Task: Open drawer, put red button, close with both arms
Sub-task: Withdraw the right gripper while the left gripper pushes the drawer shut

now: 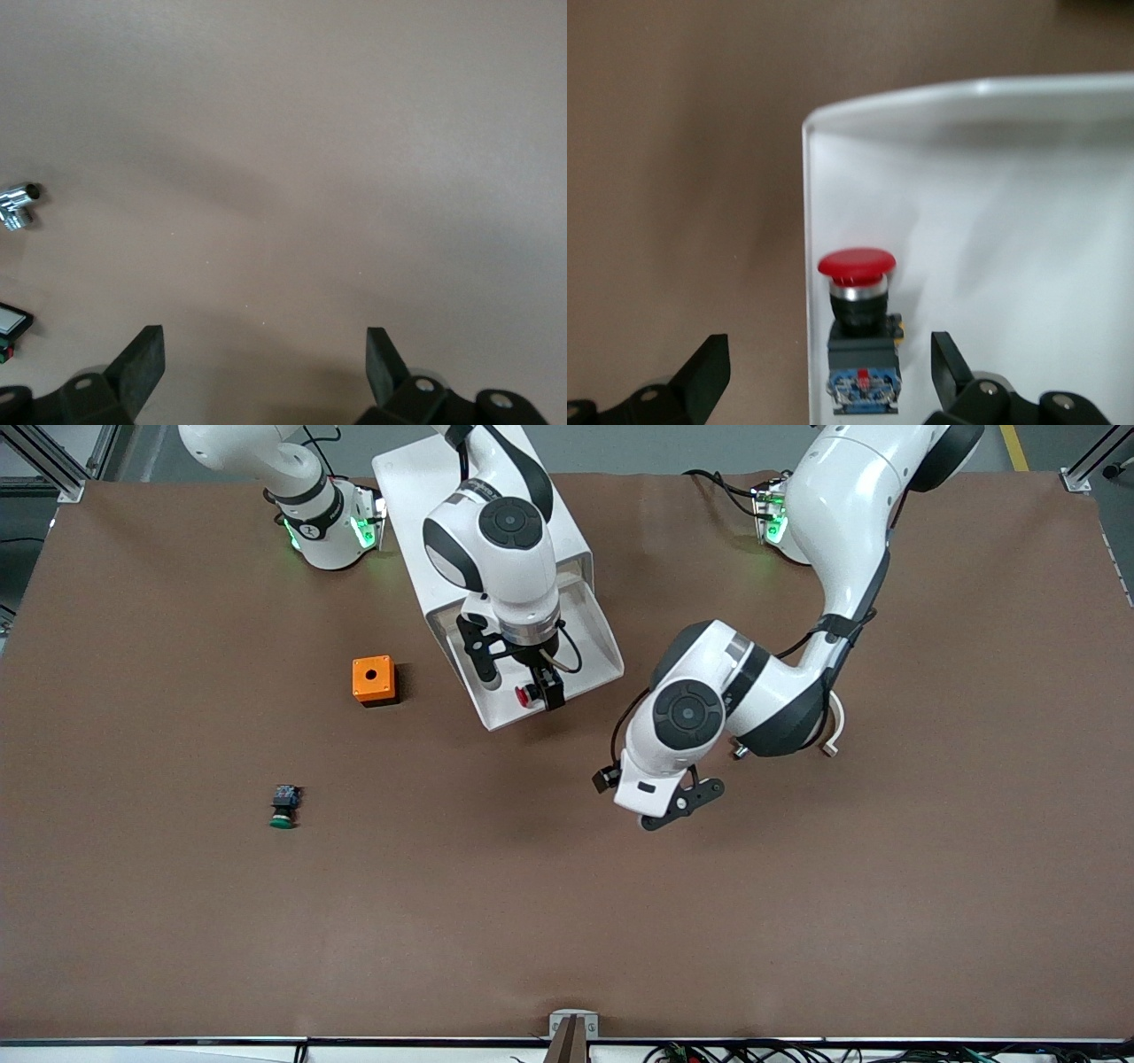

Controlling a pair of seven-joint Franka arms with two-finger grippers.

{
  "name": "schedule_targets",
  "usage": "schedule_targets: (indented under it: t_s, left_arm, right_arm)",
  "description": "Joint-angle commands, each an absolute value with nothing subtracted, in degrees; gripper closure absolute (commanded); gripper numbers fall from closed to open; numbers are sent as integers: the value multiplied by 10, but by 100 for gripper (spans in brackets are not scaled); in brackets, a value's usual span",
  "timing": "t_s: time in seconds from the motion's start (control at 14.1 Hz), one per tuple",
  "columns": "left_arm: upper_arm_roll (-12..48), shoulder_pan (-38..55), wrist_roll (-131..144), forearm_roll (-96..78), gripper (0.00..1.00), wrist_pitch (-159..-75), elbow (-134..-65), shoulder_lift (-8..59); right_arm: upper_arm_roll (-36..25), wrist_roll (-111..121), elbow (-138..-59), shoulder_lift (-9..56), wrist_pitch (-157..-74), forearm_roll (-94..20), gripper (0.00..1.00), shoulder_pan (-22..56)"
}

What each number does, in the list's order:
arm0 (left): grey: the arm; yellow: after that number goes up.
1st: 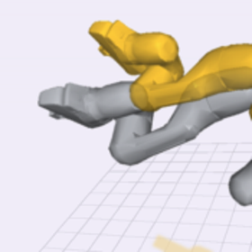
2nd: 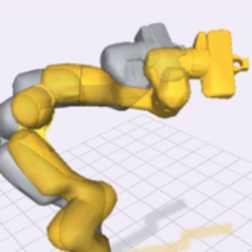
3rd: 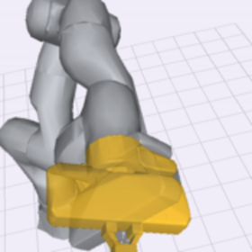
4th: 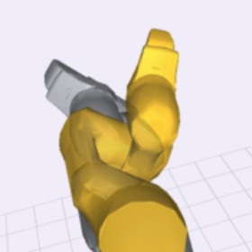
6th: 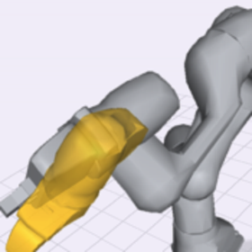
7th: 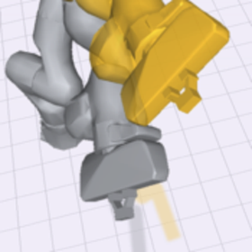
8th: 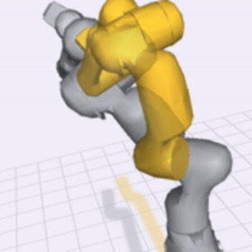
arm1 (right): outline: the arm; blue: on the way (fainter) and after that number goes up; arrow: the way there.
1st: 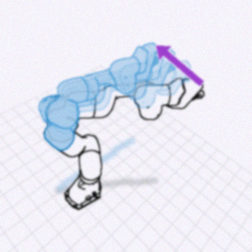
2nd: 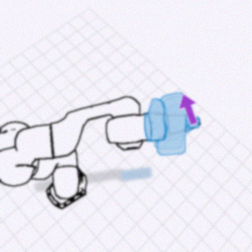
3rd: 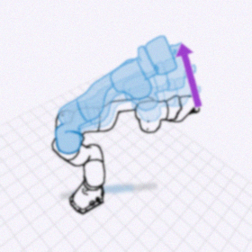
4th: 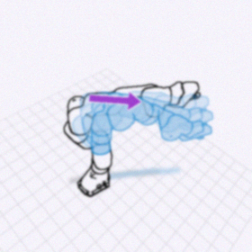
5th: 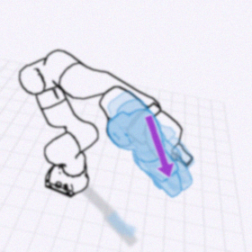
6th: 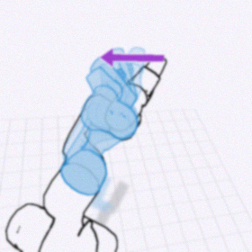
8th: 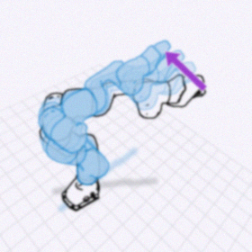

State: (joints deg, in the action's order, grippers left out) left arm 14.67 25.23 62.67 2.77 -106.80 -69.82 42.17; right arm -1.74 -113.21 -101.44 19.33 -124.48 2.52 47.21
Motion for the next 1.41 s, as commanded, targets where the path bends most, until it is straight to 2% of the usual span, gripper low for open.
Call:
schedule_targets:
  t_s: [0.0,0.78,1.34]
  left_arm:
    - [146,265,625,43,0,-1086,-710,421]
    - [149,347,633,29,0,-1085,-737,424]
    - [149,389,693,-90,0,-1085,-773,425]
  right_arm:
    - [-13,-1047,-991,171,-1185,25,0,423]
    - [-13,-490,-994,77,-1086,-25,0,194]
    - [-14,-189,-996,26,-1038,-27,0,65]
